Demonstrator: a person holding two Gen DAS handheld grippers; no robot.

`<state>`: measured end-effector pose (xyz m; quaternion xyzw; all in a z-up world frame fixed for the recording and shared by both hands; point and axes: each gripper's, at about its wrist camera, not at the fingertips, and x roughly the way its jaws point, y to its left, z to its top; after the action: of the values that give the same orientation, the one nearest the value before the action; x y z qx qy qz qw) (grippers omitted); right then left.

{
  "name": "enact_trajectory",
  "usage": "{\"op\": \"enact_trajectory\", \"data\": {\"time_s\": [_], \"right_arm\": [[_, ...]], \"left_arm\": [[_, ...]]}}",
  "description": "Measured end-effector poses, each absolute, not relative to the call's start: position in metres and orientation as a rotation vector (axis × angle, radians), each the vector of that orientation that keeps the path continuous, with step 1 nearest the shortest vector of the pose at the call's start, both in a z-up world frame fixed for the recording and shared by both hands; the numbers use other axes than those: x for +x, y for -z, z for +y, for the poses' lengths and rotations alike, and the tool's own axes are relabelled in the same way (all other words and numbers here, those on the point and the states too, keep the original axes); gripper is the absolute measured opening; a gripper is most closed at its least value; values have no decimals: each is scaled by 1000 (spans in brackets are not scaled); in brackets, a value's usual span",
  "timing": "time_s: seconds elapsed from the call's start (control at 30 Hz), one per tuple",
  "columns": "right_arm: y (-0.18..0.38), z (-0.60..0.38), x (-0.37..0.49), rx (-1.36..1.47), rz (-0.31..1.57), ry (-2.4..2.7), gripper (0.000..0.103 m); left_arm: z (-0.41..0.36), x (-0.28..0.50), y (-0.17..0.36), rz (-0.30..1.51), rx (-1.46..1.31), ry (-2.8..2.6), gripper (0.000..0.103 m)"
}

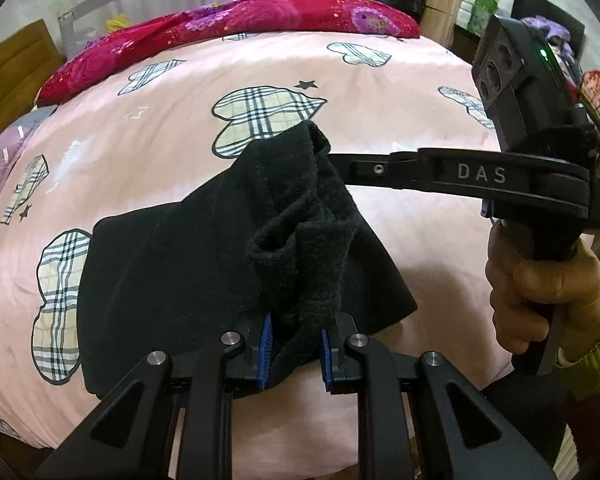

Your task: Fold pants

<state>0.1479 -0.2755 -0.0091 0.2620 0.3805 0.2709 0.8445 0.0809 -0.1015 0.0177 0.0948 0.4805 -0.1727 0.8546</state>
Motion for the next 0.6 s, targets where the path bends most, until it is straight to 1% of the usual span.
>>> {"op": "enact_trajectory", "data": {"time_s": [0.1,0.17,0.2,0.23,0.3,0.37,0.4,0.43,0.47,0.53,0.6], "right_arm": [[12,-279,143,579,809,-551,1],[14,-282,140,606,828,-523,1],[15,-284,139,622,843,-507,1],[16,-285,138,630,851,-496,1],[15,-286,134,631,869,-458,3],[13,-285,131,628,877,-436,4],[12,-285,129,634,878,-434,8],[11,-285,127,637,878,-430,22],[9,-284,125,639,878,-417,51],[4,-286,119,641,856,-379,78],[-2,-287,113,647,820,-357,78]], "left_arm": [[-109,78,-11,1013,235,368,22],[-109,77,-9,1023,225,391,31],[-108,75,-9,1024,221,398,33],[-106,74,-10,1028,212,411,38],[-101,70,-13,1037,182,454,39],[-95,64,-19,1027,175,477,44],[-93,62,-22,1022,174,484,46],[-90,59,-24,1018,172,488,48],[-83,56,-28,1011,166,490,49],[-71,53,-35,999,148,482,49],[-57,53,-41,990,119,460,51]]}}
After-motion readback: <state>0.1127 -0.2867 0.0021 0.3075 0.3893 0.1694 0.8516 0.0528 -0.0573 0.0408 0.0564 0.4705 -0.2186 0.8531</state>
